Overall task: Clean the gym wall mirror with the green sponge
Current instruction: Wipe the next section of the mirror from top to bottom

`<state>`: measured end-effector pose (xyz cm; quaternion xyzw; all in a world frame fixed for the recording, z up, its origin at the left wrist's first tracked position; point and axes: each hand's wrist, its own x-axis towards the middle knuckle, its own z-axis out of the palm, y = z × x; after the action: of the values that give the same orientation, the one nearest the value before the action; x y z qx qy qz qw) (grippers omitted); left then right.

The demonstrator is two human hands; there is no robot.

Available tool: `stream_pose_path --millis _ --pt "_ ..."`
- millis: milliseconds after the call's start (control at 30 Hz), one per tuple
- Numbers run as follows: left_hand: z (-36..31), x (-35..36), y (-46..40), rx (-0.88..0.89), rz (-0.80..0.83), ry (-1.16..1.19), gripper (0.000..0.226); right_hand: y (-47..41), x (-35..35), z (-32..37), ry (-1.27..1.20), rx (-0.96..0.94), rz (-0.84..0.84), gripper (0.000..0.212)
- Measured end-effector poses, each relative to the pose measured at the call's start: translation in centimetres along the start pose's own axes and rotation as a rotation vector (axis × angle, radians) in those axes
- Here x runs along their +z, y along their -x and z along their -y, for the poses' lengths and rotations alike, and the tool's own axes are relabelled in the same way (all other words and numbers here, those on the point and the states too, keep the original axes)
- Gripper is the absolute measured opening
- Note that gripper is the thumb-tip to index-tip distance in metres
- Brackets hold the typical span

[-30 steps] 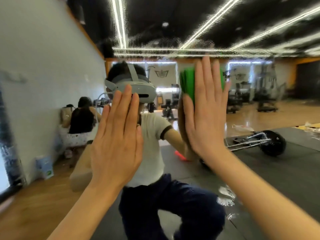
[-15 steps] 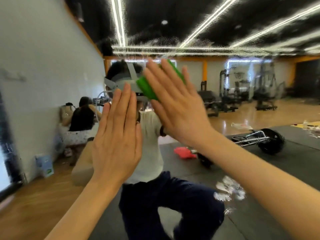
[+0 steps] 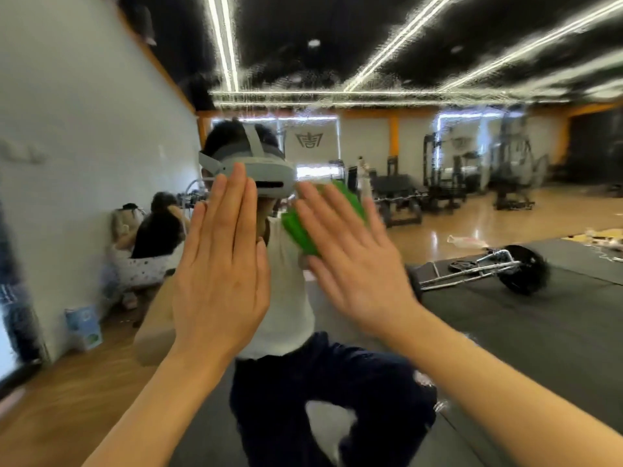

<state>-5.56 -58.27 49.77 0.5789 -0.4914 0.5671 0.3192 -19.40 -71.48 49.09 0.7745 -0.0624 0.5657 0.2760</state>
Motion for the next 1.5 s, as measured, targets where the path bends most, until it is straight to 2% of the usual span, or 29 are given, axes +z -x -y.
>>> stream_pose_path --millis 67,133,200,233,267,367,433,467,500,567,667,800,967,1033,1133,1200,1267,1300,1333,1433,1467,1500 --pt "0.0 0.0 0.1 -0.004 0.009 -0.006 0.061 3.3 -1.2 -4.3 0.016 0.181 -0.001 0.055" --pt "-0.1 -0.1 0.1 -0.005 0.019 -0.008 0.062 5.6 -1.6 -6.2 -0.031 0.493 -0.099 0.055" --pt "0.0 0.0 0.1 0.001 0.029 -0.013 0.062 4.9 -0.4 -3.5 -0.078 0.783 -0.251 0.058" --pt "0.0 0.0 0.1 0.001 0.031 -0.017 0.062 3.8 0.3 -1.1 -0.111 0.829 -0.283 0.059" --pt "0.0 0.0 0.2 0.000 0.031 -0.017 0.062 2.7 1.1 1.6 -0.135 0.772 -0.269 0.059" --pt "0.0 0.0 0.1 0.011 0.027 -0.013 0.059 2.6 2.3 6.4 -0.086 0.256 -0.082 0.057" --pt "0.1 0.0 0.1 0.018 0.020 -0.014 0.059 3.9 1.3 2.9 0.016 -0.015 0.025 0.058" --pt "0.1 0.0 0.1 0.019 0.015 -0.014 0.059 4.9 0.7 0.3 0.057 -0.067 0.056 0.061" --pt "0.1 0.0 0.1 0.019 0.011 -0.012 0.059 6.1 -0.1 -2.2 0.074 -0.046 0.075 0.062" --pt "0.0 0.0 0.1 0.011 0.007 -0.003 0.059 8.1 -1.6 -5.9 0.054 0.144 0.062 0.059" --pt "-0.2 -0.1 0.0 0.006 0.009 0.006 0.059 9.1 -2.2 -6.7 -0.009 0.366 -0.008 0.058" --pt "-0.3 -0.2 0.0 -0.003 0.024 0.001 0.060 8.8 -2.2 -6.4 -0.081 0.376 -0.039 0.054" --pt "-0.6 -0.3 -0.1 -0.029 0.002 0.046 0.060 9.1 -2.1 -7.5 0.013 0.305 -0.084 0.051" --pt "-1.0 -0.6 -0.3 -0.034 0.009 0.037 0.061 9.1 -1.9 -7.8 -0.042 0.284 -0.091 0.048" --pt "-3.2 -0.2 -1.4 0.050 0.029 0.006 0.063 9.4 -1.4 -8.1 -0.065 0.268 -0.104 0.048" --pt "-5.4 1.1 -2.8 0.067 0.017 0.030 0.063 8.6 -0.5 -6.1 -0.059 0.409 -0.171 0.048" --pt "-7.3 2.4 -4.5 0.009 -0.020 0.071 0.065 6.7 0.6 -3.0 -0.109 0.578 -0.253 0.049" --pt "-7.8 3.0 -4.9 -0.012 -0.034 0.066 0.065 6.0 1.0 -1.8 -0.134 0.576 -0.259 0.049" --pt "-7.9 3.3 -5.1 -0.020 -0.038 0.046 0.064 5.8 1.2 -1.3 -0.135 0.493 -0.228 0.049" --pt "-7.6 3.7 -4.9 -0.013 -0.018 -0.018 0.060 7.1 -0.4 -6.7 0.105 -0.029 -0.071 0.051" --pt "-7.6 3.7 -4.8 -0.012 -0.011 -0.027 0.060 7.8 -1.2 -9.5 0.171 -0.146 -0.054 0.051" --pt "-7.7 3.7 -4.8 -0.011 -0.010 -0.033 0.060 8.7 -1.9 -12.0 0.174 -0.183 -0.044 0.051"
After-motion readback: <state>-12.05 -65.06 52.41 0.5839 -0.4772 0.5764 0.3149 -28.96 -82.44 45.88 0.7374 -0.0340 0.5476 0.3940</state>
